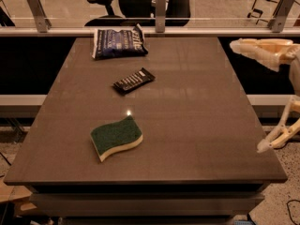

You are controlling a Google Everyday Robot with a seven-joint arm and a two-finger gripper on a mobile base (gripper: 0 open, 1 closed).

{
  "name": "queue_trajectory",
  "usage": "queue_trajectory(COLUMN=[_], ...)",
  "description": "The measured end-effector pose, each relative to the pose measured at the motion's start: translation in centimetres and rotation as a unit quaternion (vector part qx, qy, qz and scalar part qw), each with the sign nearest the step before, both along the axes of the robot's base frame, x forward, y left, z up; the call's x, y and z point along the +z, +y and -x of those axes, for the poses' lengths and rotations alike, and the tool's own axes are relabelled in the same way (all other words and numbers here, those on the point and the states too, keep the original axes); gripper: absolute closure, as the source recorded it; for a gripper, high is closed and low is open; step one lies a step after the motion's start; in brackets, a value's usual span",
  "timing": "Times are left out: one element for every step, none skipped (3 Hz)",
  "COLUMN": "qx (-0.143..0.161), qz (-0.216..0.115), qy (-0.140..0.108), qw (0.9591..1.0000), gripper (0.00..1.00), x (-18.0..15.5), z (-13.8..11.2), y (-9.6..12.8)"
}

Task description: Move sponge near rxbar chocolate

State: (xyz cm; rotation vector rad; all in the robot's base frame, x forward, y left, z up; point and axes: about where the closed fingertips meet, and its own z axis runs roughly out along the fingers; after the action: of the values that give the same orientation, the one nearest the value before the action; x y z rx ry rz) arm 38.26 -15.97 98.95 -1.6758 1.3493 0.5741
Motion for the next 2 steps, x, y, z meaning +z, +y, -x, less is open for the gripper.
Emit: queue_trajectory(qx=[0.014, 0.012], qz=[-0.019, -0.016], qy=[0.01, 0.026], qw=[0.9997, 0.9995], gripper=[0.0, 0.0], x=[-0.6, -1.8], z=[-0.6, -0.8], y=[1.4, 2.6])
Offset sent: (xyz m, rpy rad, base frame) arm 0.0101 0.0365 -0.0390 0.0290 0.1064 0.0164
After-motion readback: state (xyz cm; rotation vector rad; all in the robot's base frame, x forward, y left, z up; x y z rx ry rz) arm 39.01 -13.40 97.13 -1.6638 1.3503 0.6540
